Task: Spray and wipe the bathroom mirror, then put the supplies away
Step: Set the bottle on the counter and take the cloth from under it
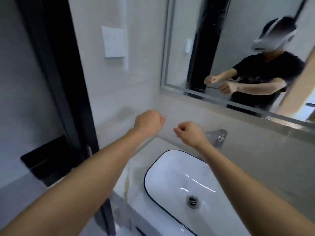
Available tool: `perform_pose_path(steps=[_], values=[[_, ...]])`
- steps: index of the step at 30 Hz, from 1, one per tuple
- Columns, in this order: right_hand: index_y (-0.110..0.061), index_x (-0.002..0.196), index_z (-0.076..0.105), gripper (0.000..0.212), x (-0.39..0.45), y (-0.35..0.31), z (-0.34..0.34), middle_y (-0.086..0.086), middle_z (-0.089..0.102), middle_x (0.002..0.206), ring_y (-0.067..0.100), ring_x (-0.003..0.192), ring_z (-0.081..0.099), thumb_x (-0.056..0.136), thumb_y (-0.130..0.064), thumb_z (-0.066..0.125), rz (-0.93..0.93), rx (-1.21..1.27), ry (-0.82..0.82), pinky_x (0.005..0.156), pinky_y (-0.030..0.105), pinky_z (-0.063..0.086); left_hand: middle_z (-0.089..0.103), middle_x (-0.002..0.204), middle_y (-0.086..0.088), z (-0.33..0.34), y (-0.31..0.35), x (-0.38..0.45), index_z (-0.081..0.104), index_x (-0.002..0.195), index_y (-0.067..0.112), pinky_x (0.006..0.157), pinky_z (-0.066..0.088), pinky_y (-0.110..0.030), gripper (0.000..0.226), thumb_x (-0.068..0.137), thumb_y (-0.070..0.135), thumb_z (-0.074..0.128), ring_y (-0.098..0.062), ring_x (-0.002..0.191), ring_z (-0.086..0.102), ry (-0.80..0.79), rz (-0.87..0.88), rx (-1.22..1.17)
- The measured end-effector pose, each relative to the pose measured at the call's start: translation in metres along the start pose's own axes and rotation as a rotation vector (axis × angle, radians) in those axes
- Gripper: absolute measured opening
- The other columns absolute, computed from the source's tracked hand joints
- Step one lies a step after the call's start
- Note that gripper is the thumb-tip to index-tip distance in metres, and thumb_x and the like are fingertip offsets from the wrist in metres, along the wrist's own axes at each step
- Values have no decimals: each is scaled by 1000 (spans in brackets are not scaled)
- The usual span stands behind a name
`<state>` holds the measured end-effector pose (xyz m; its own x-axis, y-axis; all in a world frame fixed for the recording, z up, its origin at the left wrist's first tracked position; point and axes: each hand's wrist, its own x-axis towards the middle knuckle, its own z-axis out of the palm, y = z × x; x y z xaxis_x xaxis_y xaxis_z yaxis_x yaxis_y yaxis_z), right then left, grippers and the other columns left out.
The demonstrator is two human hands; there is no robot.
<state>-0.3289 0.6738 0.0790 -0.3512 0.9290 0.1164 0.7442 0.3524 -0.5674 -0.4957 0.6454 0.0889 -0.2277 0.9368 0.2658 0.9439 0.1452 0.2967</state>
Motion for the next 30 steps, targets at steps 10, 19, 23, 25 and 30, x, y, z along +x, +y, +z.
perform_pose_path(steps=[10, 19, 23, 25, 30], values=[[-12, 77, 64, 15, -72, -63, 128, 9, 69, 81, 32, 80, 67, 90, -18, 59, -137, 97, -335, 78, 39, 58, 66, 99, -14, 5, -103, -145, 51, 80, 14, 65, 39, -33, 29, 99, 35, 45, -30, 79, 56, -86, -320, 67], [-4, 98, 66, 19, -188, -26, 252, 12, 73, 92, 29, 83, 74, 94, -18, 55, -55, 109, -573, 82, 44, 62, 56, 85, -5, 91, -141, -286, 56, 84, 12, 64, 40, -33, 16, 94, 23, 52, -27, 79, 57, -214, -537, 32], [-10, 97, 68, 17, -237, 26, 317, 10, 71, 102, 31, 95, 71, 93, -21, 56, 7, 97, -623, 88, 48, 59, 58, 88, -6, 154, -149, -342, 58, 86, 11, 66, 41, -33, 19, 95, 27, 54, -27, 80, 57, -294, -586, -19], [-11, 102, 67, 17, -251, 53, 349, 8, 70, 110, 27, 99, 69, 95, -22, 56, 2, 64, -663, 92, 43, 57, 58, 91, -7, 191, -158, -361, 61, 90, 11, 68, 42, -34, 19, 96, 27, 54, -28, 83, 58, -325, -607, -28], [-15, 109, 65, 19, -271, 124, 422, 7, 69, 114, 26, 106, 65, 95, -25, 57, 29, 71, -621, 93, 35, 53, 57, 94, -8, 288, -183, -391, 57, 87, 14, 69, 40, -33, 13, 93, 25, 51, -30, 84, 54, -338, -641, -26]])
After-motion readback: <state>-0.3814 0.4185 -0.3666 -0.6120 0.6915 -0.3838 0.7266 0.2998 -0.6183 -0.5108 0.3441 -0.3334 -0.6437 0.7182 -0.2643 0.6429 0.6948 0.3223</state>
